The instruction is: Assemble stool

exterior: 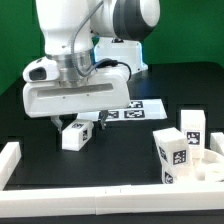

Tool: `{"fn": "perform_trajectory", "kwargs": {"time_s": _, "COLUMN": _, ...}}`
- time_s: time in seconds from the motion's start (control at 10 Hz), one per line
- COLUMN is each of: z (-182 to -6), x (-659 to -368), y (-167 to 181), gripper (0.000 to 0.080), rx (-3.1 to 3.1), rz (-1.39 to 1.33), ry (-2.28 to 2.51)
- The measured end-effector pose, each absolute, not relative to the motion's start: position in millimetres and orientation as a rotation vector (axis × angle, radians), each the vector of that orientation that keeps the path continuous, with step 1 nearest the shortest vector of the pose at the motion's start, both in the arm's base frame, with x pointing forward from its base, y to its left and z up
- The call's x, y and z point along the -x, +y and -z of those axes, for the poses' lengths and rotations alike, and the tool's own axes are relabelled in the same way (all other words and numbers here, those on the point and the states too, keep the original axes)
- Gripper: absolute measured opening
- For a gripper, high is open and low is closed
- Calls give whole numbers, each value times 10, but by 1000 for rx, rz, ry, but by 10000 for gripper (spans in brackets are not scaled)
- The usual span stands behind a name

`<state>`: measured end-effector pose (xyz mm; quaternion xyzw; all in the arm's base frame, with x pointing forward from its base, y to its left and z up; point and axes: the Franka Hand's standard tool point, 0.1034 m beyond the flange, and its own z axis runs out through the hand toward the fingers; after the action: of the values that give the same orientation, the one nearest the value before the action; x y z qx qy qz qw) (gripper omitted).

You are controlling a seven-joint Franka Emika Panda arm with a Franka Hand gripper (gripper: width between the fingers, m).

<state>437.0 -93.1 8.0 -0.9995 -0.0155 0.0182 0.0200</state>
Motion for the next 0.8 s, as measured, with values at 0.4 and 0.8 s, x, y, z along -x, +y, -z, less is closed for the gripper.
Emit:
{"fn": "perform_trajectory", "kwargs": {"time_s": 0.4, "z": -419, "x": -4696, "y": -924, "gripper": 648, "rx": 2998, "rz": -486, "ry": -33}}
{"fn": "perform_trajectory", "kwargs": {"time_s": 0.8, "z": -548, "x": -4649, "y": -885, "gripper": 649, "rx": 2926, "rz": -683, "ry": 158}}
